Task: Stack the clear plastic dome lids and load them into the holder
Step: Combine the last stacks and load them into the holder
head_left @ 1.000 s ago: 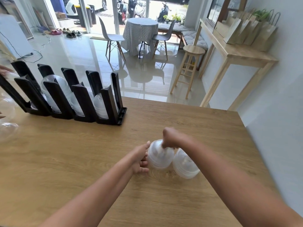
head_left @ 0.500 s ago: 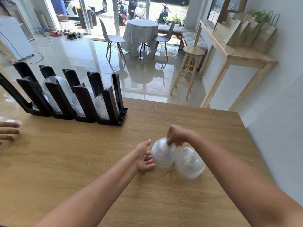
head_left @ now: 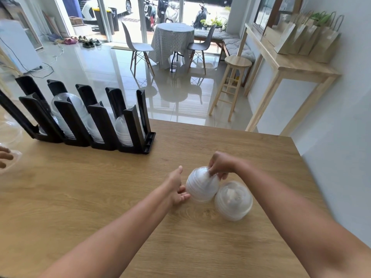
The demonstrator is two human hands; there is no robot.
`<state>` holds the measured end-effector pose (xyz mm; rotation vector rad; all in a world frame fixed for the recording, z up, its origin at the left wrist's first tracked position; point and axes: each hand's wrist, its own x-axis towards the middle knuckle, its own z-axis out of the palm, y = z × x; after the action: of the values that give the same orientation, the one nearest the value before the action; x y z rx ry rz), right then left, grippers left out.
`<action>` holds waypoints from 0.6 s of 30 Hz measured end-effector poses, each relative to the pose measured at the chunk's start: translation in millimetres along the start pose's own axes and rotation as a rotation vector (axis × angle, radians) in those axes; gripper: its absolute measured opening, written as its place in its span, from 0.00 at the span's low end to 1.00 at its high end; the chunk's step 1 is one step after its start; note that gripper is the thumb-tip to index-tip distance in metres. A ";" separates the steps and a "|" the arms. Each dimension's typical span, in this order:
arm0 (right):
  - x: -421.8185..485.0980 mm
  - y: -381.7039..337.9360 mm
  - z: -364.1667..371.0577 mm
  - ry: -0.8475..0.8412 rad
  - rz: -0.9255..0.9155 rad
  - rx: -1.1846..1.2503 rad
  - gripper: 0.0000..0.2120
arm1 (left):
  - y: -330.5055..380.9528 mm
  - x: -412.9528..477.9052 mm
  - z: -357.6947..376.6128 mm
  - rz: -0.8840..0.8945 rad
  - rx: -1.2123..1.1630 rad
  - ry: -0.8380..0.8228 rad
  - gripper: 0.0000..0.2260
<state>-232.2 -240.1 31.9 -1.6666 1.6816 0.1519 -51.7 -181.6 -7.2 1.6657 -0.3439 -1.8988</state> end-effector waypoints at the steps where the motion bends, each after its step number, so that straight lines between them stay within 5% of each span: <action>1: 0.6 -0.5 0.0 -0.001 0.010 -0.013 0.04 | 0.7 2.0 -0.4 -0.002 -0.019 -0.013 0.31; 12: -1.3 -9.7 10.3 -0.069 0.065 0.160 0.20 | 21.8 18.5 2.3 0.048 -0.075 -0.035 0.24; 18: 3.2 -4.7 16.1 -0.025 0.106 0.315 0.15 | 18.2 23.2 8.0 0.108 -0.106 0.045 0.21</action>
<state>-220.8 -234.3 20.6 -1.3384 1.6786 -0.0406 -55.9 -210.9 -14.7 1.5849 -0.3034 -1.7674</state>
